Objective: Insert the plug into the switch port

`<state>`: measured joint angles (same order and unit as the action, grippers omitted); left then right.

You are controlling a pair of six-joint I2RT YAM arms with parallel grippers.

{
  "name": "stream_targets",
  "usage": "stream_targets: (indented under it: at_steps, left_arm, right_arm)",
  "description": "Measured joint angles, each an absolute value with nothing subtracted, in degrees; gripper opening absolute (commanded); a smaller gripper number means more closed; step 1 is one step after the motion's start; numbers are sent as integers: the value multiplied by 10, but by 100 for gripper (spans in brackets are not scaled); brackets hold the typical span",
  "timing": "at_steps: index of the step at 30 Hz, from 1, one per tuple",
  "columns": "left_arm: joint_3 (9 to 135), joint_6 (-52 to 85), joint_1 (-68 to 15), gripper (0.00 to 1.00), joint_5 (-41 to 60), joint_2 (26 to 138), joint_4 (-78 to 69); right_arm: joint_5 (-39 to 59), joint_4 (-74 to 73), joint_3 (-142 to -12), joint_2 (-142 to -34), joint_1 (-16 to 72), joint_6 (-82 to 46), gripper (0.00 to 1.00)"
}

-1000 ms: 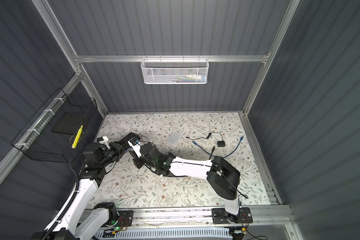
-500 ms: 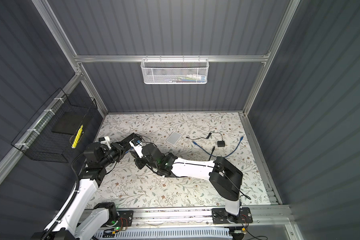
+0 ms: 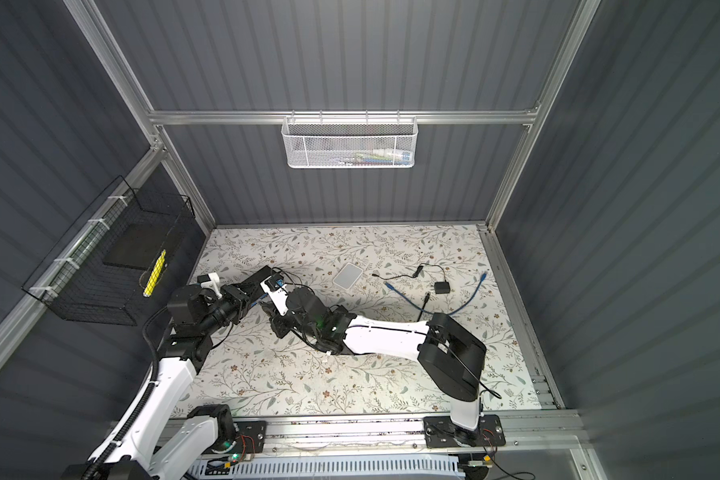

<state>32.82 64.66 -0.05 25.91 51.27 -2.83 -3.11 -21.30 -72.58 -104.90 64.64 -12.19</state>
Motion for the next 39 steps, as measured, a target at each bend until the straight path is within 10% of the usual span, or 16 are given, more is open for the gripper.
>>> stream_targets:
  at_steps: [39]
  left_arm:
    - [328,667,-1,0,261,524,-28]
  right_arm:
    - [-39,-248,-697,-1035,646,-146,0]
